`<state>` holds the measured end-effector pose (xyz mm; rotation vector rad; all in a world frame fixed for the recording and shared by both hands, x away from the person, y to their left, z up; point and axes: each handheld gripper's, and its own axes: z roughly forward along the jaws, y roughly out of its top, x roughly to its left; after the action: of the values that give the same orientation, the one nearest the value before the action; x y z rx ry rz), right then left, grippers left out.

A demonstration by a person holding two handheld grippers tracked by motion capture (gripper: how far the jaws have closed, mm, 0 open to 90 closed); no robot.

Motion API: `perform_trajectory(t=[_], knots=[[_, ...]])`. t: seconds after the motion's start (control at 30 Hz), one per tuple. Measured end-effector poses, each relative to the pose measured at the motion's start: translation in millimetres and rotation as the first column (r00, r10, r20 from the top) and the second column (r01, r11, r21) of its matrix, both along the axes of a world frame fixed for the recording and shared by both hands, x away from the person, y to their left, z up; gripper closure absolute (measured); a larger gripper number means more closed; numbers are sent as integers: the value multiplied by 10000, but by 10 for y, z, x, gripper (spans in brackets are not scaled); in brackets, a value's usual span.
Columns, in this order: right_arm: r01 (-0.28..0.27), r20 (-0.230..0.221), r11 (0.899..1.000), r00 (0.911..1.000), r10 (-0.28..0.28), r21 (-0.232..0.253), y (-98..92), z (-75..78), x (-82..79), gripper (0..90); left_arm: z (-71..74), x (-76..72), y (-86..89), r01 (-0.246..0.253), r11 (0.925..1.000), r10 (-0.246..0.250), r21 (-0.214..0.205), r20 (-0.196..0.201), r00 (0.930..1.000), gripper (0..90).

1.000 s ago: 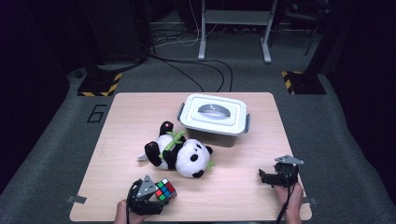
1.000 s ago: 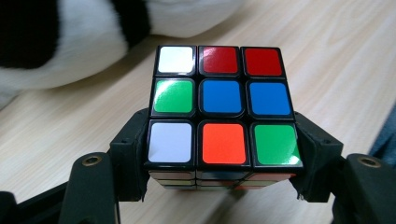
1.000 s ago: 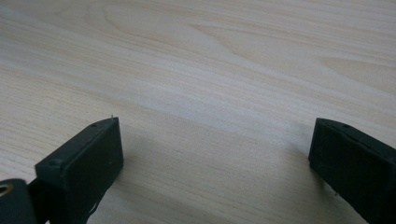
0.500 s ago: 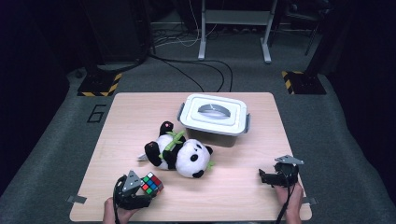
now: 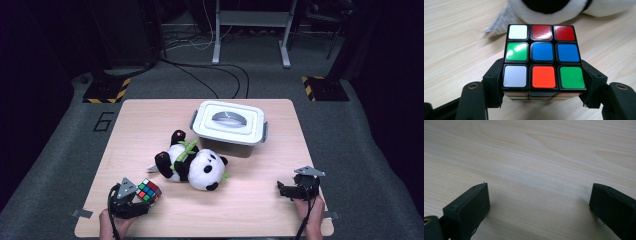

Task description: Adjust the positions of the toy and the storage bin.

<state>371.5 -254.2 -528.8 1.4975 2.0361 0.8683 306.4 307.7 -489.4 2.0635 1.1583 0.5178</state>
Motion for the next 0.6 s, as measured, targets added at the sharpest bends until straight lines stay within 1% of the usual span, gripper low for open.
perform_trajectory(t=[0.07, 0.1, 0.17, 0.2, 0.3, 0.33, 0.37, 0.53, 0.57, 0.6], knots=[[0, 1, 10000, 10000, 0, -1, 0, 0, 0, 24, 2, 8, 20, -54, 10000, 54, 19, -27, 10000, 340], [0, 1, 10000, 10000, 0, -1, 0, 0, 0, 24, -2, 15, 30, -240, 9997, 240, -53, 56, 9997, 340], [3, 4, 10000, 10000, -3, 0, 0, 0, 0, 24, 2, 36, 64, -332, 9994, 332, -44, 49, 9994, 339], [0, 0, 10000, 10000, 0, 0, 0, 0, 0, 24, 4, 58, 93, -530, 9986, 531, -44, 102, 9985, 340], [-1, 1, 10000, 10000, 1, -1, 0, 0, 0, 24, 10, 84, 130, -673, 9977, 673, -23, 114, 9977, 340], [-1, 0, 10000, 10000, 1, -2, 0, 0, 0, 24, 12, 112, 158, -845, 9964, 845, -74, 121, 9963, 340], [-1, 0, 10000, 10000, 1, -2, 0, 0, 0, 24, 12, 112, 158, -845, 9964, 845, -74, 121, 9963, 340], [0, 1, 10000, 10000, 0, -1, 0, 0, 0, 24, 32, 198, 235, -1221, 9925, 1221, -1, 175, 9924, 339], [0, 1, 10000, 10000, 0, -1, 0, 0, 0, 24, 32, 198, 235, -1221, 9925, 1221, -1, 175, 9924, 339], [0, -1, 10000, 10000, 0, 1, 0, 0, 0, 24, 33, 227, 253, -1376, 9905, 1376, -18, 250, 9902, 339]])
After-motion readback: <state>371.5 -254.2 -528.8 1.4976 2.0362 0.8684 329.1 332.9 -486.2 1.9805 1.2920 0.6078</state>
